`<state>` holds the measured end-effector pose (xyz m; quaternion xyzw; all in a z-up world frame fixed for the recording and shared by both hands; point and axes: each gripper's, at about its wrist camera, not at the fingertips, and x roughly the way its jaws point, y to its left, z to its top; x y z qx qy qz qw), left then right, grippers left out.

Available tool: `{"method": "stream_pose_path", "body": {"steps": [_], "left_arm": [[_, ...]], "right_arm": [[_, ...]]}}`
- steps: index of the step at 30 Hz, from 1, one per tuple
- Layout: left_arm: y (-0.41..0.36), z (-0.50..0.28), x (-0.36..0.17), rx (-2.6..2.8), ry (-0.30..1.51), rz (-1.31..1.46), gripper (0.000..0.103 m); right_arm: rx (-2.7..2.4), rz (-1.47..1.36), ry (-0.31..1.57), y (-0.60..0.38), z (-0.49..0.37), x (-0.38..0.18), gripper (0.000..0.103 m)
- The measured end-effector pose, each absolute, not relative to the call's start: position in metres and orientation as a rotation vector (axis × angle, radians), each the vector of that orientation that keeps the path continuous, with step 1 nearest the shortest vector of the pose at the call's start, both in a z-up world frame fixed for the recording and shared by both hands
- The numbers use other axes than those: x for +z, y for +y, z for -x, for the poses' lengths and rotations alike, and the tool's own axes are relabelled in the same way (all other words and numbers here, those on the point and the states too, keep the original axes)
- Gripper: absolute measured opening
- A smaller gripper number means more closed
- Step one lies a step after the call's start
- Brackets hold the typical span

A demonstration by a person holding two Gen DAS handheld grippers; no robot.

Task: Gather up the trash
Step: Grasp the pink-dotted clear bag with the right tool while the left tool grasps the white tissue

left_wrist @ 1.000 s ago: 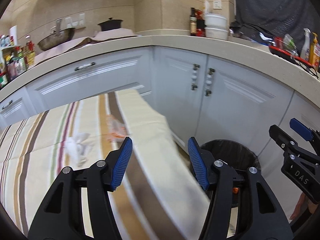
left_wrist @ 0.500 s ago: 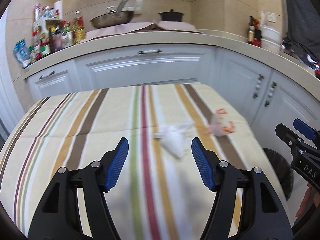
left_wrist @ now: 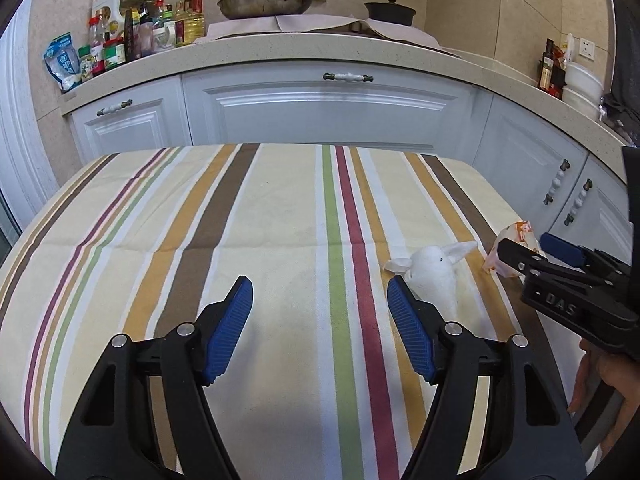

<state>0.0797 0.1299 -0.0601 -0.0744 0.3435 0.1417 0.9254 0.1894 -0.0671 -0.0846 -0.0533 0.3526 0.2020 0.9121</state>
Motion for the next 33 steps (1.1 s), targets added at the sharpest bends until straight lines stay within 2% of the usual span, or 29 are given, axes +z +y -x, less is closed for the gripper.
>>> {"method": "stream_pose_path", "body": {"steps": [2, 4, 5, 18, 20, 22, 23, 27, 33], "left_arm": [[0.128, -0.083, -0.062, 0.28, 0.71, 0.16, 0.073], [0.125, -0.086, -0.063, 0.266, 0.713, 0.167, 0.075], [0.122, -0.087, -0.063, 0.255, 0.717, 0.167, 0.075], [0.075, -0.123, -0.07, 0.173, 0.741, 0.107, 0.077], [0.073, -0.129, -0.074, 0.172, 0.759, 0.108, 0.071], [0.071, -0.135, -0.079, 0.167, 0.785, 0.109, 0.056], [0.071, -0.136, -0.081, 0.166, 0.794, 0.107, 0.053], [0.073, -0.141, -0.088, 0.149, 0.832, 0.131, 0.029], [0.073, -0.141, -0.09, 0.136, 0.837, 0.139, 0.015]], "right_arm": [[0.43, 0.106, 0.755, -0.066, -0.194, -0.088, 0.037], [0.447, 0.103, 0.777, -0.065, -0.196, -0.091, 0.024], [0.457, 0.098, 0.779, -0.066, -0.196, -0.091, 0.022], [0.42, 0.087, 0.693, -0.11, -0.167, -0.073, 0.019], [0.407, 0.08, 0.683, -0.119, -0.163, -0.07, 0.019], [0.396, 0.071, 0.674, -0.129, -0.161, -0.068, 0.019], [0.389, 0.065, 0.669, -0.134, -0.159, -0.067, 0.019], [0.375, 0.051, 0.661, -0.146, -0.156, -0.067, 0.019], [0.362, 0.032, 0.653, -0.157, -0.151, -0.068, 0.019]]}}
